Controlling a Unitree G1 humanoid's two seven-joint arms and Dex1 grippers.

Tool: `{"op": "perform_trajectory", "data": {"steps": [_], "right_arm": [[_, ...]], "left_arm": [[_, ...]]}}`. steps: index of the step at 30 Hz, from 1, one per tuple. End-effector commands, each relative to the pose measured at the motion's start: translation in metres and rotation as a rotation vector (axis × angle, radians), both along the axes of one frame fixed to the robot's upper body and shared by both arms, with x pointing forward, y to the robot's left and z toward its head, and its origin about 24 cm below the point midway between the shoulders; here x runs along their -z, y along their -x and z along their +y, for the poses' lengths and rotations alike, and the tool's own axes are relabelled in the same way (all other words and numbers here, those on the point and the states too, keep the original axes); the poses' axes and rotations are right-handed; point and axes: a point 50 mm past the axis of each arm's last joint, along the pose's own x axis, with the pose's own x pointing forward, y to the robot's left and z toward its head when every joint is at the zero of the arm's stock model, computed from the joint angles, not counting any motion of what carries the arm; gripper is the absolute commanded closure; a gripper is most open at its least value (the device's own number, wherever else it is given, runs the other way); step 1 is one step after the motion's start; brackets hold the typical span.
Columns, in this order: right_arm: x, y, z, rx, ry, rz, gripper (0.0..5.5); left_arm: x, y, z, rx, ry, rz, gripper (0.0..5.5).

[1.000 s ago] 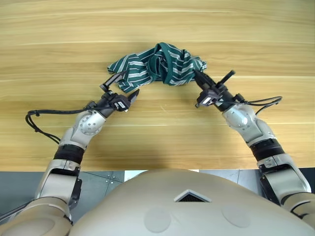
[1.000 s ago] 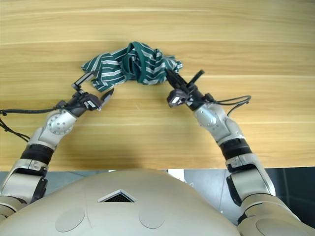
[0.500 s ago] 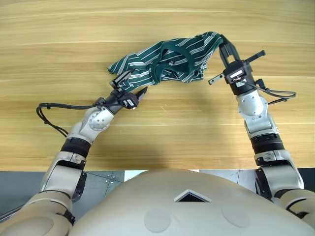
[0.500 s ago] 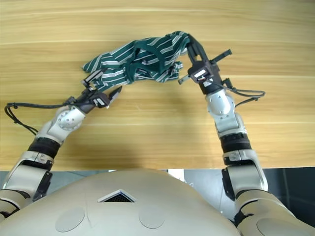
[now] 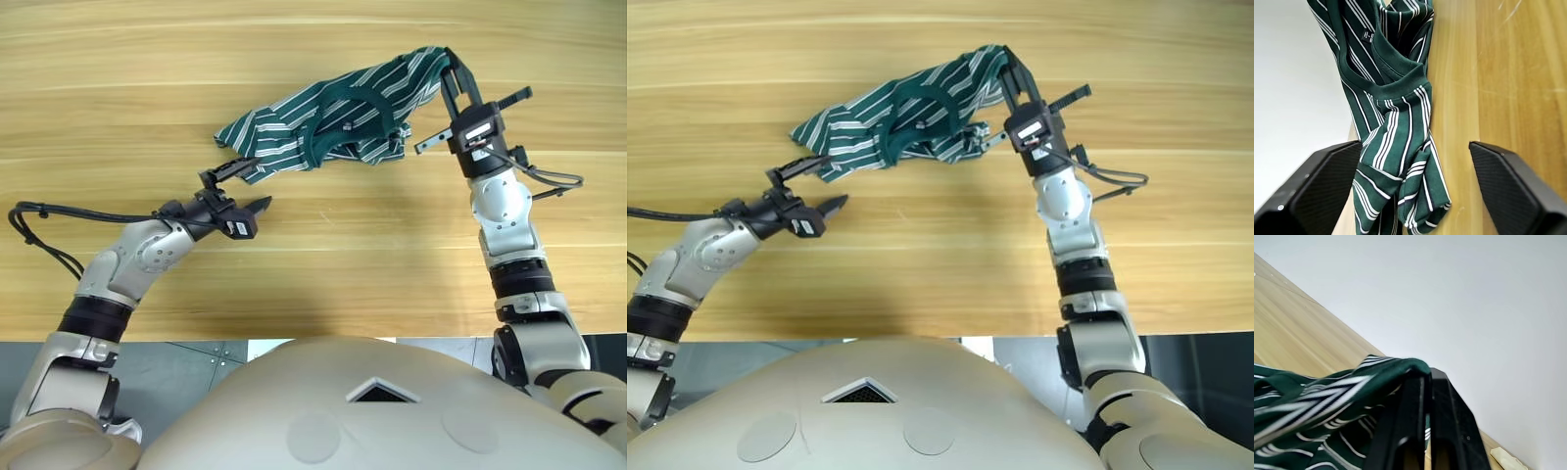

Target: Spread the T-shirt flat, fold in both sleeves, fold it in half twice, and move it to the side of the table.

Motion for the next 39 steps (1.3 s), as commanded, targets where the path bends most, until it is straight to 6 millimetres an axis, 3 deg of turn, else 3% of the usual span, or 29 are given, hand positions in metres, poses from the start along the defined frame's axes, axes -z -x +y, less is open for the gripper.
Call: {"op": "perform_trajectory", "data": {"steps": [1, 4, 10, 21, 27, 39], "right_arm": [[-0.016, -0.007, -0.001, -0.001, -0.052, -0.052, 5.47], [-0.015, -0.009, 0.0, -0.004, -0.053, -0.046, 5.47], [-0.007, -0.007, -0.001, 0.007, -0.039, -0.025, 5.47], [0.006, -0.008, -0.003, 0.032, -0.007, 0.012, 5.47], [0.011, -0.009, -0.004, 0.039, -0.003, 0.026, 5.47], [0.017, -0.011, -0.006, 0.05, 0.007, 0.05, 5.5]], "left_arm": [[0.0, -0.009, 0.005, -0.02, -0.057, -0.012, 1.46], [-0.001, -0.016, 0.004, -0.044, -0.049, -0.054, 1.46], [0.008, -0.027, 0.023, -0.169, -0.106, -0.087, 1.46], [0.009, -0.032, -0.001, -0.113, 0.094, -0.125, 1.46], [0.011, -0.04, 0.0, -0.152, 0.118, -0.147, 1.46], [0.022, -0.035, -0.004, -0.108, 0.125, -0.118, 3.36]]}}
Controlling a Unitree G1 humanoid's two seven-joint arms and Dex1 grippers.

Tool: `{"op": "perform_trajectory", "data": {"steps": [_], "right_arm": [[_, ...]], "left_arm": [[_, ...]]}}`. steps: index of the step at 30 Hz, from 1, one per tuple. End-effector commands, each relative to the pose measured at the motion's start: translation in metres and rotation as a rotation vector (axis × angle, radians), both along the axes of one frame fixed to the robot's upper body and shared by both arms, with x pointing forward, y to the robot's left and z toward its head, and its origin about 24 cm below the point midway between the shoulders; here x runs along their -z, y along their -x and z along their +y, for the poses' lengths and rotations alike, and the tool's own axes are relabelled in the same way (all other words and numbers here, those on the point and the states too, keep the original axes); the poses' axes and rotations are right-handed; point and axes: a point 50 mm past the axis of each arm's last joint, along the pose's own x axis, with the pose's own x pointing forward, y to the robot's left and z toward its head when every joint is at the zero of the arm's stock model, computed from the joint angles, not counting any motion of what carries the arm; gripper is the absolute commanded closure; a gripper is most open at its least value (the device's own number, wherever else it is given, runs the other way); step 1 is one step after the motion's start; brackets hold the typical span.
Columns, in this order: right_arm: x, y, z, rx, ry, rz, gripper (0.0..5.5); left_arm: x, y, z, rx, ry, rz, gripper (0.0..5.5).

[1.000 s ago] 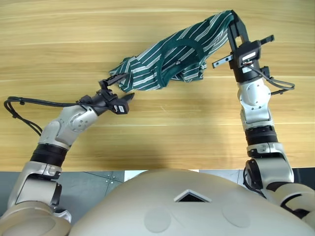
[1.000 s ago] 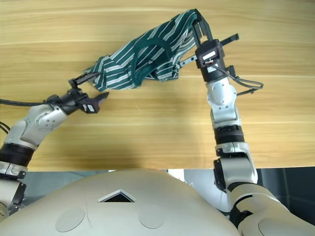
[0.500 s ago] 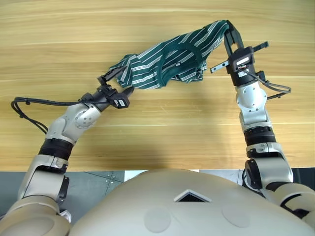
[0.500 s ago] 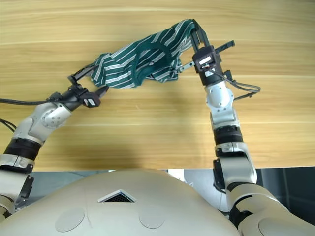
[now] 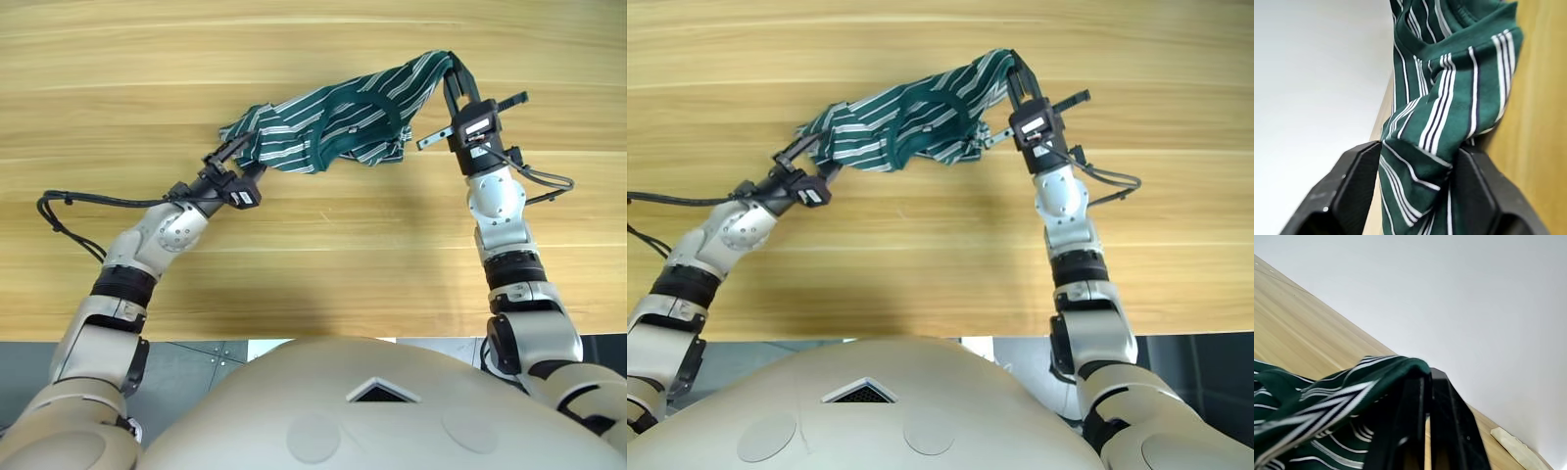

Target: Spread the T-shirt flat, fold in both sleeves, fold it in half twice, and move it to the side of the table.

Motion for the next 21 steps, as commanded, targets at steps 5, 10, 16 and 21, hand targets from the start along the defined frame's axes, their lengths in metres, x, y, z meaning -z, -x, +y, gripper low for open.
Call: {"op": "perform_trajectory", "data": {"steps": [5, 10, 16, 21], "right_arm": [[-0.003, -0.006, 0.0, 0.002, 0.011, -0.01, 5.5], [-0.004, -0.006, -0.002, 0.004, 0.011, -0.015, 5.5], [-0.006, -0.006, -0.003, 0.009, 0.011, -0.025, 5.5], [-0.011, -0.001, -0.015, 0.003, -0.019, -0.037, 5.5]], "left_arm": [[0.001, -0.003, -0.001, 0.013, 0.0, -0.002, 4.04], [0.001, -0.005, 0.002, -0.011, -0.001, -0.007, 4.82], [0.001, -0.011, 0.009, -0.053, -0.019, -0.012, 5.46], [-0.029, -0.011, 0.021, -0.137, 0.252, -0.147, 5.46]]}}
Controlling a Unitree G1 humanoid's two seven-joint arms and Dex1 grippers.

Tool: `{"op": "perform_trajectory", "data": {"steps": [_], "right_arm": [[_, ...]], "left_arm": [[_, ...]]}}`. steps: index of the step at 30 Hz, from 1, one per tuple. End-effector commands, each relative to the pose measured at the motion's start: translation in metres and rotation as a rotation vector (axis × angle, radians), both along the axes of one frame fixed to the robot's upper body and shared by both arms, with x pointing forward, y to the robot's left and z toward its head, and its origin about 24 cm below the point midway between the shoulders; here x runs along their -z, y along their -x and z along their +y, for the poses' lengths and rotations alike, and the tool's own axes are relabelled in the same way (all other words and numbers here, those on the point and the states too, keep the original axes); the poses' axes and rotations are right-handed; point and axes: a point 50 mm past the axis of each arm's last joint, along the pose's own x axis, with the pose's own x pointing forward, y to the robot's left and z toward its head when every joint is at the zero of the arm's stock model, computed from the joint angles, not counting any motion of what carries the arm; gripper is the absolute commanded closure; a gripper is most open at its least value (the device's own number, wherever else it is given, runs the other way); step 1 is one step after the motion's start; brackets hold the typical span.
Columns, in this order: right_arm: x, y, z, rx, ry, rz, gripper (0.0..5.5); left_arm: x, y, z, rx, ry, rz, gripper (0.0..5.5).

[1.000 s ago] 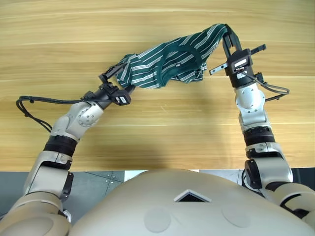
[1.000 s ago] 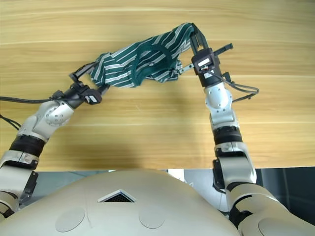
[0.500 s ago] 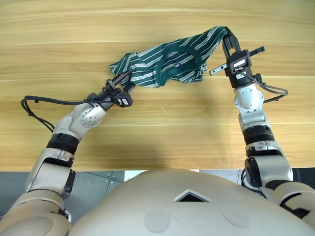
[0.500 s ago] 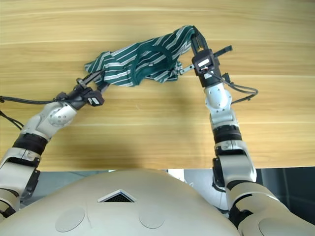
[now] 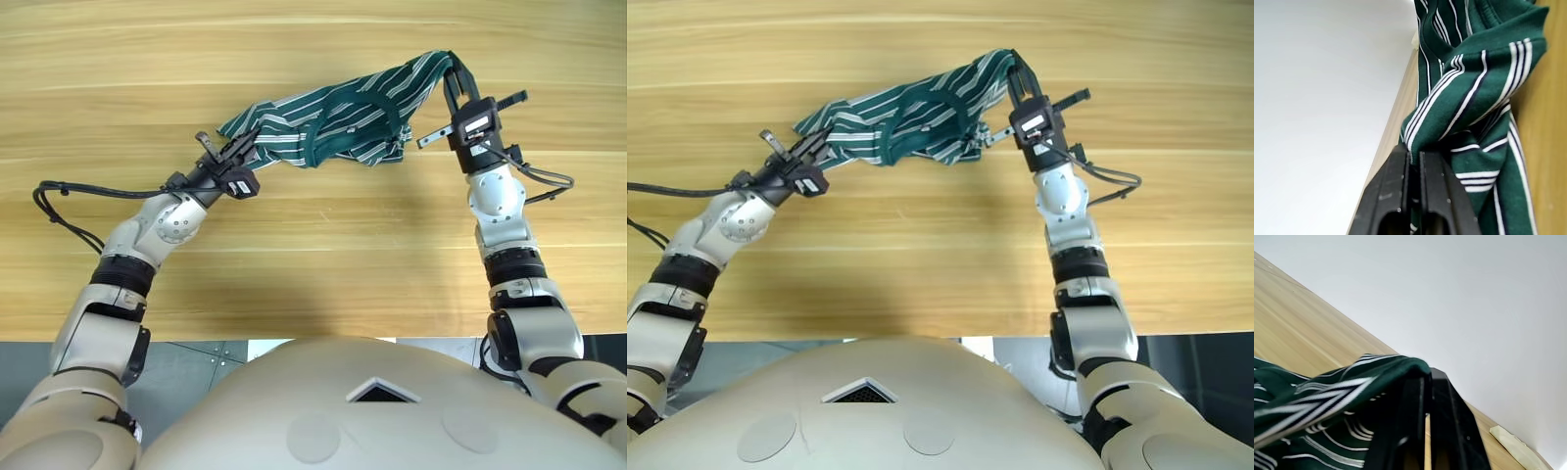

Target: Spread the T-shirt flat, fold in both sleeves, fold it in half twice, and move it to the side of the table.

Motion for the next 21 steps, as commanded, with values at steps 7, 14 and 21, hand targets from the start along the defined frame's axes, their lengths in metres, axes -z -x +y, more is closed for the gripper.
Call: {"op": "perform_trajectory", "data": {"steps": [7, 14, 21], "right_arm": [[-0.027, 0.04, -0.05, -0.195, -0.119, -0.096, 5.5], [-0.08, 0.074, -0.038, -0.539, -0.216, -0.31, 5.5], [-0.105, -0.08, -0.011, -0.04, -0.144, -0.111, 5.5]], "left_arm": [[-0.058, 0.026, -0.002, 0.162, 0.778, -0.136, 5.46], [-0.108, 0.049, 0.005, 0.434, 0.972, -0.227, 5.46], [-0.121, -0.09, 0.004, 0.043, 0.9, -0.09, 5.46]]}}
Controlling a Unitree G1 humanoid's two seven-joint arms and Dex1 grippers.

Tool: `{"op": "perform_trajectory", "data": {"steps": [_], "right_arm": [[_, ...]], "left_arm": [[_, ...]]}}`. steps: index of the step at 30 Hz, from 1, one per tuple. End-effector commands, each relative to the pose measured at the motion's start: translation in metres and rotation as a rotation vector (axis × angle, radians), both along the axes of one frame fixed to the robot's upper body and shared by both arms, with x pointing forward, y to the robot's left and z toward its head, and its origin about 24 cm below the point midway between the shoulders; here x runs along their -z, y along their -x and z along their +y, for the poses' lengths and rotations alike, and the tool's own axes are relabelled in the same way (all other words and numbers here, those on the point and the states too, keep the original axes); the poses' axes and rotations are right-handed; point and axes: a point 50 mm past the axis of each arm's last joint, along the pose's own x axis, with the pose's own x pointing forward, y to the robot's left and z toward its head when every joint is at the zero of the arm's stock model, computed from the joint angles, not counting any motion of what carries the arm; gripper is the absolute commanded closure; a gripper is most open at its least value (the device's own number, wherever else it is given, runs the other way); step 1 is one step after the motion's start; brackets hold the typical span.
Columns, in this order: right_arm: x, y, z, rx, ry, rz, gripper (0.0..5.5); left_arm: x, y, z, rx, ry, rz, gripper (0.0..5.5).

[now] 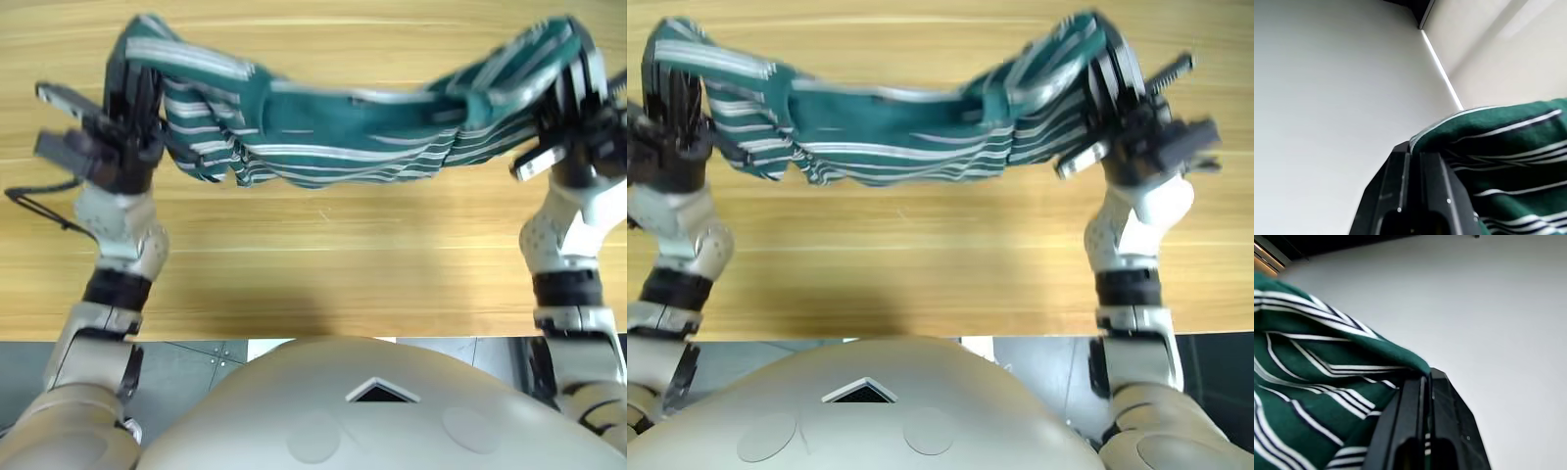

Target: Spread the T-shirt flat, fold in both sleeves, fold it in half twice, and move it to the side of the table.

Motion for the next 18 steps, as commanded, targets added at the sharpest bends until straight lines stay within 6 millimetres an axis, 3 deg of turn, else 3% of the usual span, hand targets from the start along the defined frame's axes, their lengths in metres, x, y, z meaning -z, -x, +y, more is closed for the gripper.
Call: {"op": "perform_trajectory", "data": {"steps": [1, 3, 5, 9, 11, 12, 14, 16, 18], "right_arm": [[-0.02, -0.096, 0.018, 0.444, 0.074, 0.238, 5.5], [-0.042, -0.122, 0.029, 0.702, 0.116, 0.284, 5.5], [-0.072, -0.131, 0.03, 0.881, 0.003, 0.268, 5.5], [-0.113, -0.126, 0.033, 0.973, -0.196, 0.061, 5.5], [-0.114, -0.116, 0.029, 0.945, -0.26, -0.071, 5.5], [-0.109, -0.111, 0.025, 0.931, -0.28, -0.124, 5.5], [-0.083, -0.101, 0.019, 0.865, -0.244, -0.164, 5.5], [-0.038, -0.091, 0.018, 0.746, -0.11, -0.086, 5.5], [0.024, -0.071, 0.009, 0.613, 0.111, 0.067, 5.5]], "left_arm": [[-0.008, -0.086, -0.014, -0.228, -0.179, 0.294, 5.46], [-0.024, -0.119, -0.026, -0.413, -0.326, 0.442, 5.46], [-0.053, -0.137, -0.031, -0.628, -0.397, 0.453, 5.46], [-0.123, -0.139, -0.025, -0.794, -0.171, 0.218, 5.46], [-0.138, -0.127, -0.013, -0.781, -0.058, 0.05, 5.46], [-0.134, -0.122, -0.007, -0.765, -0.033, 0.016, 5.46], [-0.097, -0.113, 0.003, -0.716, -0.108, 0.028, 5.46], [-0.033, -0.099, 0.007, -0.642, -0.26, 0.144, 5.46], [0.051, -0.066, 0.006, -0.5, -0.44, 0.356, 5.46]]}}
